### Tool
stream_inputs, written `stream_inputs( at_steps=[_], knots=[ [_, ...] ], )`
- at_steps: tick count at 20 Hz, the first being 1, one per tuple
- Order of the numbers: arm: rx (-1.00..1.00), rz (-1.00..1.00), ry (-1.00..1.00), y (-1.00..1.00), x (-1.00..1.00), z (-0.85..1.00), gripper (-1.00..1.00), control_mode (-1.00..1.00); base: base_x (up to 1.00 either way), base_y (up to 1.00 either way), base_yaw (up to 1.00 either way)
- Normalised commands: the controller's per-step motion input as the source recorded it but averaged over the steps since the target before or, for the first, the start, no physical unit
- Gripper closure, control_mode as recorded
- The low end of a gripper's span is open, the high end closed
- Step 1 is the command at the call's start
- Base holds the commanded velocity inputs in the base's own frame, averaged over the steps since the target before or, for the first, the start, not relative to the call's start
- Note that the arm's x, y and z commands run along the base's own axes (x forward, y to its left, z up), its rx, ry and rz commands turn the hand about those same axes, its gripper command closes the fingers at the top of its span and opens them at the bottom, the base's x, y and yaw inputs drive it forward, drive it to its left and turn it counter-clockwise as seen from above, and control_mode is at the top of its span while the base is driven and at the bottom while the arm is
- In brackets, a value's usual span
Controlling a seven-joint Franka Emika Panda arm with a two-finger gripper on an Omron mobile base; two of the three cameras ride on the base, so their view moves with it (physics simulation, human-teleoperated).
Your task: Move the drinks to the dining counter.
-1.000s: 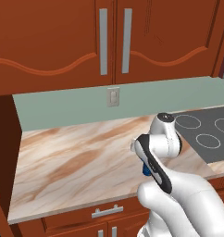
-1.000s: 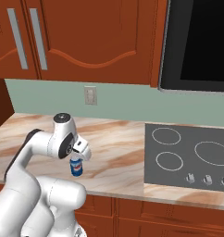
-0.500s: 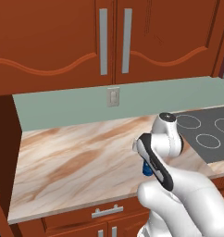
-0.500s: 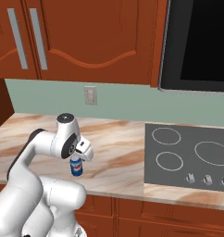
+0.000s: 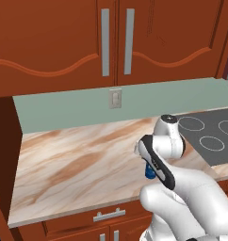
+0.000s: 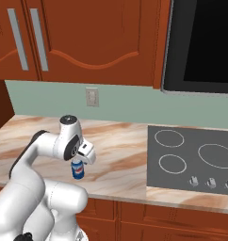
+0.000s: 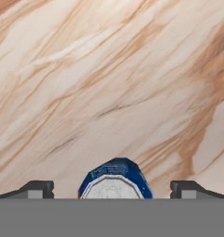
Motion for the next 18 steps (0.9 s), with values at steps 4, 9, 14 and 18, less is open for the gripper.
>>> stream_inputs(
  at_steps=[4,9,14,18],
  knots=[
    [0.0,0.0,0.0,0.0,0.0,-0.28,-1.0,-1.0,0.0,0.0,0.0],
    [0.0,0.0,0.01,0.0,0.0,-0.32,-1.0,-1.0,0.0,0.0,0.0],
    [0.0,0.0,0.02,0.0,-0.03,-0.36,-1.0,-1.0,0.0,0.0,0.0],
    [0.02,0.0,0.0,0.02,-0.33,-0.32,-1.0,-1.0,0.0,0.0,0.0]
  ],
)
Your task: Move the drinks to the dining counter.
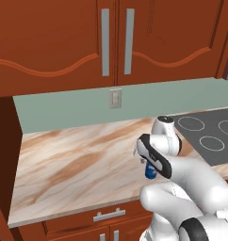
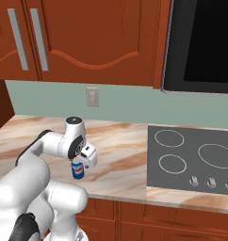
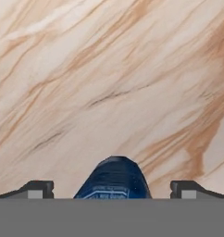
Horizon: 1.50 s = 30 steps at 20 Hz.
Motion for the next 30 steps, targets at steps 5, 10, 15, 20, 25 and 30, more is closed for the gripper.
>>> stream_inputs(
  at_steps=[5,10,15,20,25,30],
  knots=[
    [0.03,0.0,0.0,0.07,-0.62,-0.04,-1.0,-1.0,0.0,0.0,0.0],
    [0.02,0.0,0.0,0.11,-0.44,-0.05,-1.0,-1.0,0.0,0.0,0.0],
    [0.0,0.0,-0.01,0.04,-0.01,-0.3,-1.0,-1.0,0.0,0.0,0.0],
    [0.0,0.0,-0.15,-0.01,0.01,-0.19,-1.0,-1.0,0.0,0.0,0.0],
    [0.0,0.0,-0.13,-0.07,0.0,-0.23,-1.0,-1.0,0.0,0.0,0.0],
    [0.0,0.0,-0.06,0.0,0.0,-0.34,-1.0,-1.0,0.0,0.0,0.0]
  ],
)
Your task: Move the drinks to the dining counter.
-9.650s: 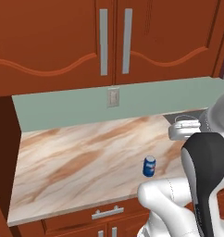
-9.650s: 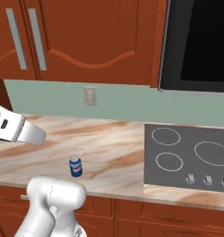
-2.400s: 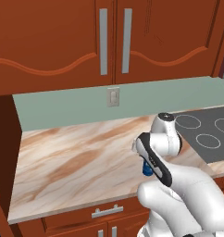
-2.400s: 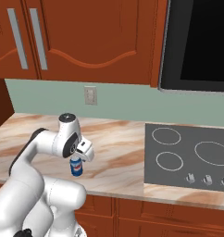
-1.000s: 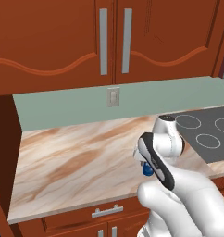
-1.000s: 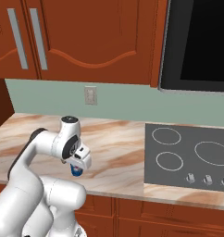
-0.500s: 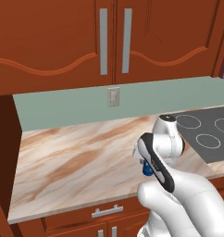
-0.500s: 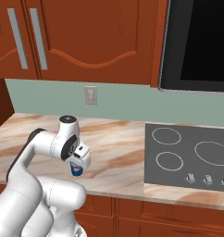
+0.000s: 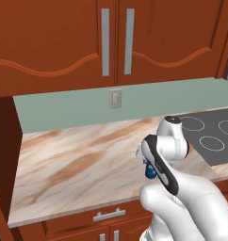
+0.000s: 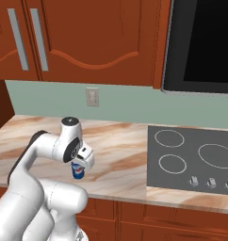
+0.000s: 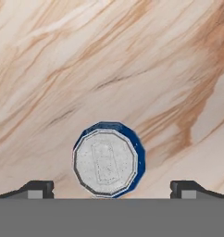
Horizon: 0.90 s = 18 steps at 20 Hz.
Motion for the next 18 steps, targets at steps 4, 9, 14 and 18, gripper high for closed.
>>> stream_inputs(
  at_steps=[4,9,14,18],
  knots=[
    [0.0,0.0,-0.01,0.01,0.0,-0.4,-1.0,-1.0,0.0,0.0,0.0],
    [0.0,0.0,-0.01,0.0,0.0,-0.43,-1.0,-1.0,0.0,0.0,0.0],
    [0.0,0.0,-0.02,0.0,0.0,-0.47,-1.0,-1.0,0.0,0.0,0.0],
    [0.0,0.0,0.0,0.02,0.0,-0.62,-1.0,-1.0,0.0,0.0,0.0]
  ],
)
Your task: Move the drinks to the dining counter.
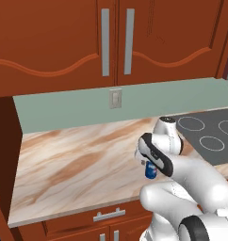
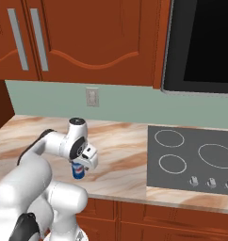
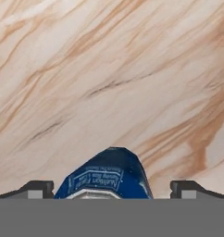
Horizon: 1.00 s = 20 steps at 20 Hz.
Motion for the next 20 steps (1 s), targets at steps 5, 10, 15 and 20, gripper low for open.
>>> stream_inputs(
  at_steps=[5,10,15,20],
  knots=[
    [0.0,0.0,0.0,0.14,-0.1,-0.76,1.0,-1.0,0.0,0.0,0.0],
    [0.0,0.0,0.0,0.05,-0.21,-0.64,1.0,-1.0,0.0,0.0,0.0],
    [0.0,0.0,-0.04,0.02,-0.55,-0.55,1.0,-1.0,0.0,0.0,0.0],
    [0.0,-0.03,-0.23,-0.05,-0.7,-0.03,1.0,-1.0,0.0,0.0,0.0]
  ],
)
